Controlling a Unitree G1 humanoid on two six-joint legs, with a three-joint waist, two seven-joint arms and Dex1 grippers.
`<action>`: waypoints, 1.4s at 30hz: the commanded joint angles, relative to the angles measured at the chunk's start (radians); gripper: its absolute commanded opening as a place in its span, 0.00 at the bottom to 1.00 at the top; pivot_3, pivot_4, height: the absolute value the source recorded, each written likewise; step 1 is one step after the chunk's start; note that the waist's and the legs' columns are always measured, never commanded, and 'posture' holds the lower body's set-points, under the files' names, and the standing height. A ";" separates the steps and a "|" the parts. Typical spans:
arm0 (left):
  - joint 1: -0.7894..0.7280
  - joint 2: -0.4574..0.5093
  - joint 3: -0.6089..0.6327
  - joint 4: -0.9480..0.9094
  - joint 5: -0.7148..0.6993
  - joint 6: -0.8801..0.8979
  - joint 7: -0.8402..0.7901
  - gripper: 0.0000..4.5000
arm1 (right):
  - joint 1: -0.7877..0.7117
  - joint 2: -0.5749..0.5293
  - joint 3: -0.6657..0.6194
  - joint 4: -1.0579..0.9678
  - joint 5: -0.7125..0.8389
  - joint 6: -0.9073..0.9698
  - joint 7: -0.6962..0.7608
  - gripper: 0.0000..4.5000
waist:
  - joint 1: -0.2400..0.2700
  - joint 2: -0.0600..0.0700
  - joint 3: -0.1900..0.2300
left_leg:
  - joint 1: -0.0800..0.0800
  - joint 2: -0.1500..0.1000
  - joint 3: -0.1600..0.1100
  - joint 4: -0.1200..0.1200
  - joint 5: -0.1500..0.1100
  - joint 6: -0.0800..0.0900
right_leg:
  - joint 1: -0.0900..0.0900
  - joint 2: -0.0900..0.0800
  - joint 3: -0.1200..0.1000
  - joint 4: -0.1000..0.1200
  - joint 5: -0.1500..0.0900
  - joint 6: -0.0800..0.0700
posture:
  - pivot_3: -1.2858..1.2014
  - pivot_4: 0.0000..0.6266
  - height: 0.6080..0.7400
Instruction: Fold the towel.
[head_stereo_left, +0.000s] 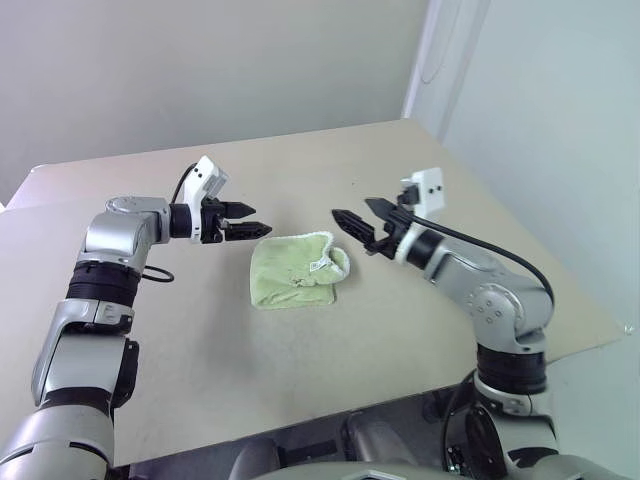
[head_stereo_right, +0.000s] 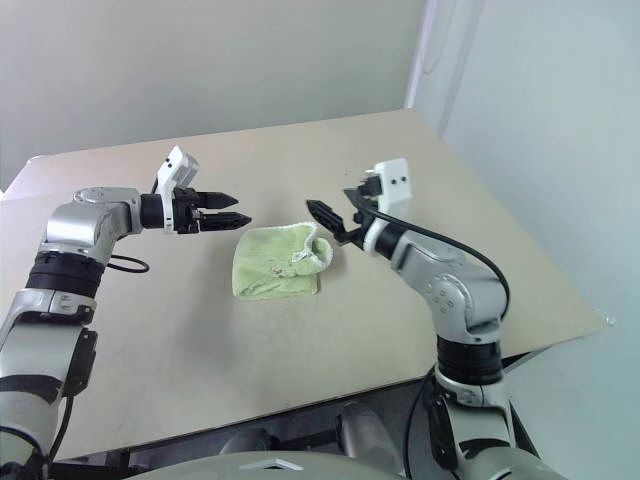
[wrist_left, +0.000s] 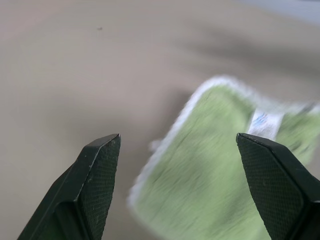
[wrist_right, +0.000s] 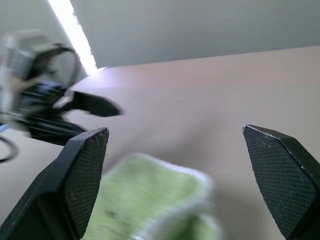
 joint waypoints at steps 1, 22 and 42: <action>0.021 -0.012 0.013 -0.068 0.005 -0.060 -0.008 0.86 | -0.045 -0.001 0.083 0.071 -0.059 -0.066 0.035 1.00 | 0.007 0.000 0.000 | 0.000 0.000 0.000 0.000 0.000 0.000 | 0.000 0.000 0.000 0.000 0.000 0.000 | 0.52 0.00 1.00; 0.246 -0.078 -0.116 -0.097 0.186 -0.316 0.048 0.86 | 0.063 0.013 0.347 0.367 -0.353 -0.236 0.100 1.00 | 0.010 -0.001 -0.001 | 0.001 0.000 0.000 0.006 0.000 0.000 | 0.002 0.001 0.000 0.002 0.000 0.000 | 0.52 0.00 1.00; 0.234 -0.023 0.110 -0.034 -0.078 -0.175 -0.166 0.86 | 0.048 0.016 0.167 0.105 -0.100 -0.178 0.299 1.00 | 0.006 0.001 -0.002 | 0.000 0.000 -0.002 0.010 0.000 0.001 | 0.004 0.001 -0.002 0.002 0.001 0.000 | 0.52 0.00 1.00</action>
